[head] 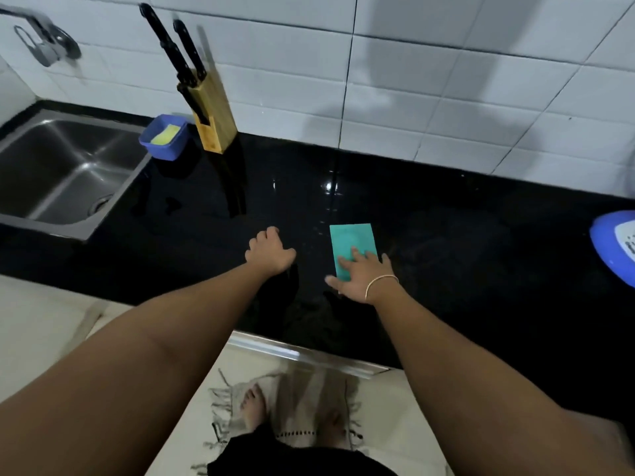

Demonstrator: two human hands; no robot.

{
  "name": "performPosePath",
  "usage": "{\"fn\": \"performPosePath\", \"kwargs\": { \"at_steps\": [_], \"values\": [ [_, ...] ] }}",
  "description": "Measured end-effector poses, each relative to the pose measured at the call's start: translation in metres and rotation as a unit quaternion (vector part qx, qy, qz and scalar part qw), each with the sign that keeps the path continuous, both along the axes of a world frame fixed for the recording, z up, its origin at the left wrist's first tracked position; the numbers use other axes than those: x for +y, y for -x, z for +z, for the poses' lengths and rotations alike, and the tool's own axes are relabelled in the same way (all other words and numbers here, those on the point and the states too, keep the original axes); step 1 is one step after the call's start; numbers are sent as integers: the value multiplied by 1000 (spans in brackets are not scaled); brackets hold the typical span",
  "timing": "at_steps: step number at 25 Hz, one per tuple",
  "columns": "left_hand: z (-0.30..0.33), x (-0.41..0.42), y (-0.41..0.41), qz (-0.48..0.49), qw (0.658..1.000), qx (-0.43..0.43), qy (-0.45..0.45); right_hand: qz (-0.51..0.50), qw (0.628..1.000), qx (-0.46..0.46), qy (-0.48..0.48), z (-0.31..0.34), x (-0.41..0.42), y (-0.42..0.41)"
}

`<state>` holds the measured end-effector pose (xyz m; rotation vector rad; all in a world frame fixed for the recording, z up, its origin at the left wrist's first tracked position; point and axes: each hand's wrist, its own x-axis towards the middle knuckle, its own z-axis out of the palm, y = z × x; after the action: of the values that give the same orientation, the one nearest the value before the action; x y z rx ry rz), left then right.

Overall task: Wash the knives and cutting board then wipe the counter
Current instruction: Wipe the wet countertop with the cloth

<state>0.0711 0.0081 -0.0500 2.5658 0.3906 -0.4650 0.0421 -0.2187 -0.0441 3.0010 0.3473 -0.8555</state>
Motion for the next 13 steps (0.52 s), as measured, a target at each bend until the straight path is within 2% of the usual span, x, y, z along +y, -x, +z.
{"fn": "performPosePath", "kwargs": {
  "at_steps": [3,4,7,13],
  "values": [
    [-22,3,6,-78,996,13,-43,-93,975,-146,-142,-7,10,-9],
    [-28,8,7,-96,994,10,-60,-103,970,-154,-157,-12,13,-16],
    [-46,23,14,-129,986,3,-110,-110,982,-87,-123,-36,12,-18],
    [-57,40,7,-174,975,-9,-141,-98,982,-138,-87,-59,4,-32]
  ]
}}
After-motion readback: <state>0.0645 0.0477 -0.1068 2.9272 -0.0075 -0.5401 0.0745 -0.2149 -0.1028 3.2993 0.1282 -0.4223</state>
